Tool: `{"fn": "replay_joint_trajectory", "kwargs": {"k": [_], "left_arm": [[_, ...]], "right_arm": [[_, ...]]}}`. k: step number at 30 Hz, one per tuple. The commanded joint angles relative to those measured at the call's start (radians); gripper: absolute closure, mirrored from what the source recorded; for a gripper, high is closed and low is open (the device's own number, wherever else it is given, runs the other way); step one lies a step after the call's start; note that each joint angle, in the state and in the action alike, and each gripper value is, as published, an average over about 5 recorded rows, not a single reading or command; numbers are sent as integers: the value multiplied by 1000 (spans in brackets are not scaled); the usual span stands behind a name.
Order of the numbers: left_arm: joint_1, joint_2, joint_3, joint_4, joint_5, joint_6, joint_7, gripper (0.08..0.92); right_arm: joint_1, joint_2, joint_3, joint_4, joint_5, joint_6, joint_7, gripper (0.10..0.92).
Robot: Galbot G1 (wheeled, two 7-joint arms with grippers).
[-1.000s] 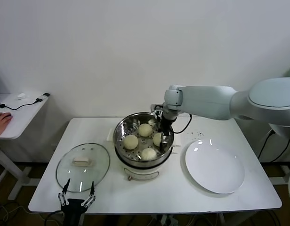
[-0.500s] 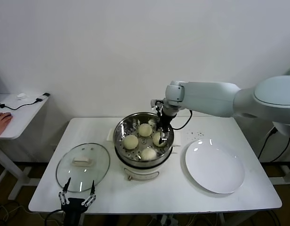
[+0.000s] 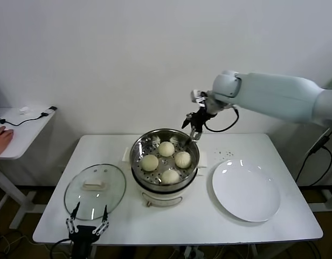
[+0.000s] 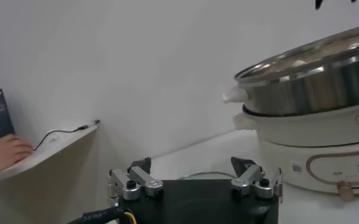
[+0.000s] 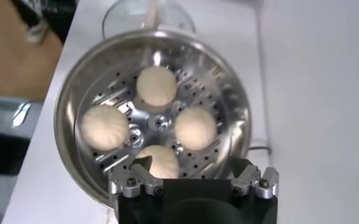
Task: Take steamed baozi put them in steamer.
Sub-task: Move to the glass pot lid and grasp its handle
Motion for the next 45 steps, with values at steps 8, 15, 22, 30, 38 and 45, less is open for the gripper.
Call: {"fn": "replay_joint_trajectory", "kwargs": {"k": [8, 15, 22, 30, 38, 45], "left_arm": [[-8, 4, -42, -35, 3, 17, 0, 177], [1, -2, -59, -60, 50, 20, 3, 177], [17, -10, -111, -86, 338, 30, 21, 177], [-13, -3, -168, -105, 992, 54, 11, 177], [-186, 28, -108, 101, 1314, 24, -62, 177], [-329, 41, -90, 334, 1398, -40, -148, 177]], "right_arm": [[-821, -521, 875, 353, -100, 265, 634, 203], [-1248, -531, 1320, 384, -148, 281, 662, 203], [-1609, -442, 1684, 406, -244, 263, 658, 203], [-1884, -249, 1946, 423, -343, 223, 655, 203], [-1964, -139, 2024, 389, -382, 229, 642, 203], [-1997, -99, 2050, 351, -424, 248, 633, 203]]}}
